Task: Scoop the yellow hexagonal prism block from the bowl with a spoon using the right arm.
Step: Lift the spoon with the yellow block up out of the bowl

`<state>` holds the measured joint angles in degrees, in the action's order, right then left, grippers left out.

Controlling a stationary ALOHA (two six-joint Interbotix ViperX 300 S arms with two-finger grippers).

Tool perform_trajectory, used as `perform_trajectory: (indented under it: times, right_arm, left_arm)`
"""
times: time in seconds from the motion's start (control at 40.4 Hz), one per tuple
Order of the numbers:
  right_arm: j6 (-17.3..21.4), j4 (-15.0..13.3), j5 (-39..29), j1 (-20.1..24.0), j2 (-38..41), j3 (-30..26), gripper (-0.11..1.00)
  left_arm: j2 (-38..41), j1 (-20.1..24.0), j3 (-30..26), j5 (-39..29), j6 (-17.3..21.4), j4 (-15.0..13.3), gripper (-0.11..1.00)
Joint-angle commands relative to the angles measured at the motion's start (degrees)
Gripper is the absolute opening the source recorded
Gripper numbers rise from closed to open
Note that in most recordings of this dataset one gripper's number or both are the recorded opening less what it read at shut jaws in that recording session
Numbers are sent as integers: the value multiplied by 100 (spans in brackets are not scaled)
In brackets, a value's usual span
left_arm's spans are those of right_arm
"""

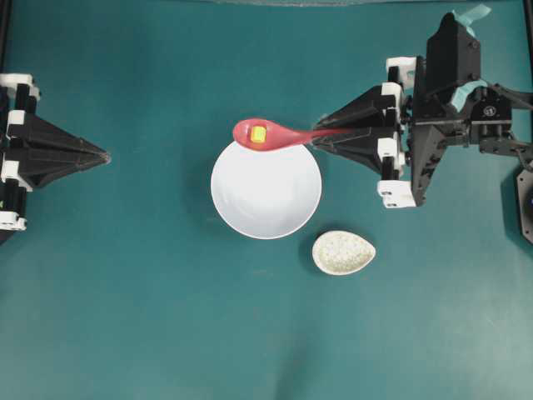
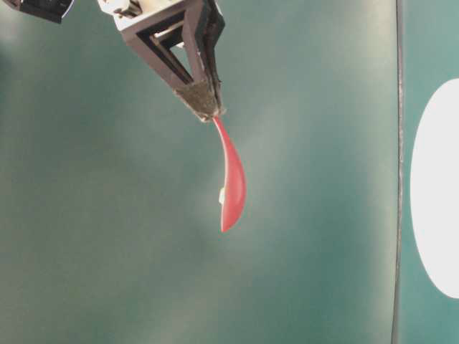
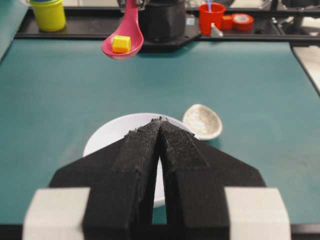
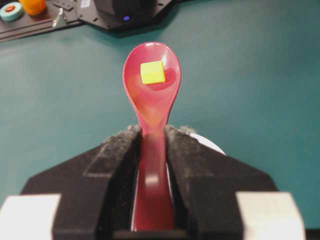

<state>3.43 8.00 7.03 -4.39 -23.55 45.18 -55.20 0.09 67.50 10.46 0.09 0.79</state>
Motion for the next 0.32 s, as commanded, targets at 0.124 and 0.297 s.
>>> perform_trajectory:
  times: [0.124, 0.297]
  right_arm:
    - [18, -9, 70, 9, -79, -105, 23]
    - [26, -9, 35, 18, -79, -105, 23]
  left_arm:
    - [26, 9, -167, 70, 9, 18, 0]
    - [35, 9, -167, 70, 0, 18, 0]
